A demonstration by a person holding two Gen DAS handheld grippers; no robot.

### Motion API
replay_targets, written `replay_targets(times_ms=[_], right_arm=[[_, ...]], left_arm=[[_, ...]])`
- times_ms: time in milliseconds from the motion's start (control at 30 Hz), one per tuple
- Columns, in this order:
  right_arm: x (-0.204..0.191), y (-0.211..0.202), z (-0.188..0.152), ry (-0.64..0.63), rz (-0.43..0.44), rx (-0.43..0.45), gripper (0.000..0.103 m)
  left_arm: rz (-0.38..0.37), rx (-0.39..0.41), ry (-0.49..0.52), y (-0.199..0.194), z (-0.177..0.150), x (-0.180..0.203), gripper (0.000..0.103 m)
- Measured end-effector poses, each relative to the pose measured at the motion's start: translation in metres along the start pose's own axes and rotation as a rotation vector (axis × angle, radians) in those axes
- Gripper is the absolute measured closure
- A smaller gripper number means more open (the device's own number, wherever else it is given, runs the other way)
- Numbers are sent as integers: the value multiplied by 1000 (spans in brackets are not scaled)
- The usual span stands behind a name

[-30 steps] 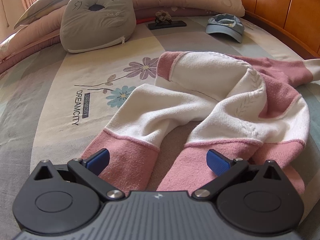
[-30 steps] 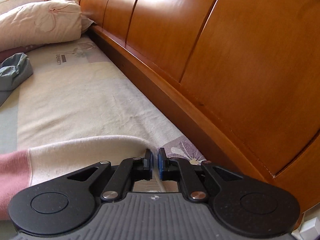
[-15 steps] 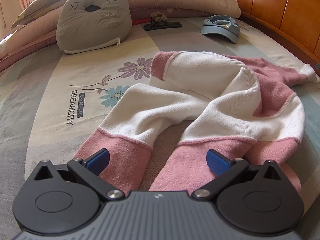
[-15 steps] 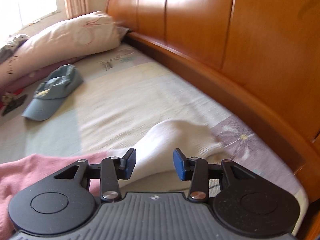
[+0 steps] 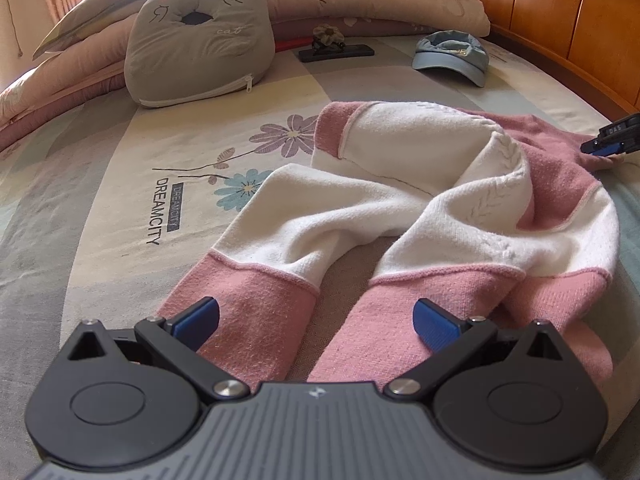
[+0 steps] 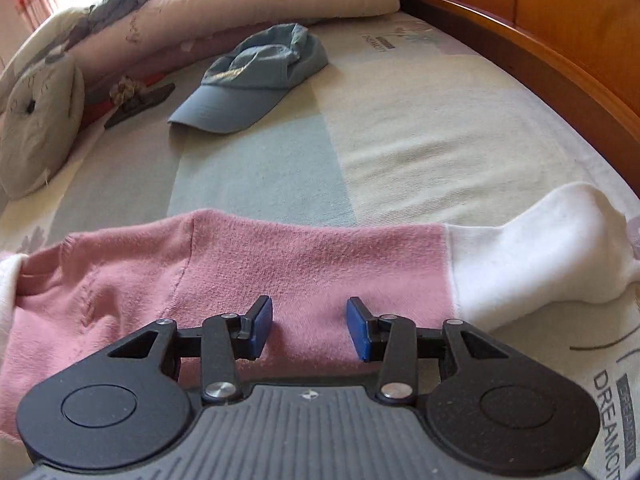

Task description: Fold clothes

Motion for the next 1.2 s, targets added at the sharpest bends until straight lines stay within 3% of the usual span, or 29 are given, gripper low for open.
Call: replay_targets(times_ms=[133, 300, 500, 567, 633, 833, 1033, 1200], right_arm=[[-7, 34, 9, -67, -68, -34, 53], [-8, 55, 33, -53, -85, -21, 43], [-17, 35, 27, -9, -54, 10, 41], [-32, 11, 16, -24, -14, 36, 41], [-45, -16, 1, -46, 28, 55, 33], [-96, -78, -74, -116, 159, 34, 18], [-132, -87, -151, -110, 191, -27, 17], [-149, -81, -178, -46, 206, -37, 17]], left_arm=[[10, 4, 0, 0, 0, -2, 1], [10, 18, -8, -2, 2, -6, 1], [9, 26, -20, -5, -6, -15, 1], [20, 31, -17, -7, -9, -20, 1], [27, 38, -21, -9, -11, -25, 1], [73, 77, 51, 4, -11, -31, 1], [111, 67, 170, 41, -9, -15, 1], [162, 80, 201, 63, 5, -9, 1]])
Point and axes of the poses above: each gripper's, at about its wrist camera, not at the fingertips, and y roughly the way its jaws point, x to its right, z to its top, the point moved 9 cm from there along y, roughly the way its jaws point, and after that the axes turned 8 degrees about z, right-handed, at the moved point
